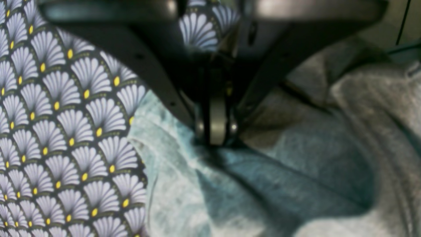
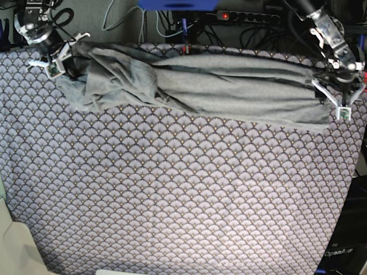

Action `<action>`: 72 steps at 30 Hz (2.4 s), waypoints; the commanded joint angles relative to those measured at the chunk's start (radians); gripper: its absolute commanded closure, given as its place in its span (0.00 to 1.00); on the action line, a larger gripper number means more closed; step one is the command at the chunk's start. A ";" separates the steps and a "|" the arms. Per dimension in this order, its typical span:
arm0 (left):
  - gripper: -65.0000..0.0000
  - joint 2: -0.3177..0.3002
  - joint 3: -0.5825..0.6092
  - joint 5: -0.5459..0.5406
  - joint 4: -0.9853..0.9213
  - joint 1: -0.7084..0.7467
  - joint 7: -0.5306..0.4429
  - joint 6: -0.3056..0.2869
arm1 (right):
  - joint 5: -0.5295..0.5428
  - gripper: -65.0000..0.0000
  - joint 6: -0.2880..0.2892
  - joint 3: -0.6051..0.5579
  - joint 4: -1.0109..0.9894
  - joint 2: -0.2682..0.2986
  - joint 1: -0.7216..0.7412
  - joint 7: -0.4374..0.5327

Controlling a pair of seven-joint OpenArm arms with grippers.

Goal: Fold the T-shirt properly
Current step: 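Hold both strip ends and pull them apart to straighten the strip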

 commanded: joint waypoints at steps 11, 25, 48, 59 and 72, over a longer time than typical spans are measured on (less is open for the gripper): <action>0.42 -0.023 -0.001 -0.011 -0.053 -0.052 -0.020 0.003 | -0.009 1.00 -0.001 0.003 -0.016 0.030 -0.001 -0.016; 0.42 -0.020 0.000 -0.010 -0.168 -0.063 -0.012 -0.003 | -0.009 1.00 -0.001 0.006 -0.016 0.030 -0.001 -0.016; 0.92 -0.014 0.000 -0.010 -0.168 0.037 -0.010 -0.062 | -0.009 1.00 -0.001 0.003 -0.011 0.024 0.014 -0.016; 1.00 -0.014 -0.004 0.053 -0.168 0.028 -0.010 -0.062 | -0.009 1.00 -0.001 0.003 -0.011 0.024 0.014 -0.016; 0.57 -0.037 -0.009 0.047 -0.158 0.014 -0.010 -0.062 | -0.009 1.00 -0.001 0.003 -0.017 0.024 0.030 -0.016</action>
